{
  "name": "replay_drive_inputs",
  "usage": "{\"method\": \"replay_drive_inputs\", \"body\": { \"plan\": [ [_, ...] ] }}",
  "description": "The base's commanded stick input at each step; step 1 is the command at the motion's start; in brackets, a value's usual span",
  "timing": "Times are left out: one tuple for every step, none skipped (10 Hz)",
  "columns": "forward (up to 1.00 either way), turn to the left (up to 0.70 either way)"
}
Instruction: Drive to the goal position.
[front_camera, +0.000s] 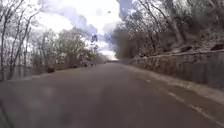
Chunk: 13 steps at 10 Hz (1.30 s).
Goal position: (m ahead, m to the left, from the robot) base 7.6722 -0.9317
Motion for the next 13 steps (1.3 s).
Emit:
{"method": "replay_drive_inputs", "body": {
  "plan": [
    [0.68,0.00],
    [0.68,0.00],
    [0.68,0.00],
    [0.68,0.00],
    [0.68,0.00],
    [0.68,0.00],
    [0.68,0.00],
    [0.63,0.00],
    [0.63,0.00],
    [0.67,0.00],
    [0.68,0.00],
    [0.70,0.00],
    [0.69,0.00]
  ]
}}
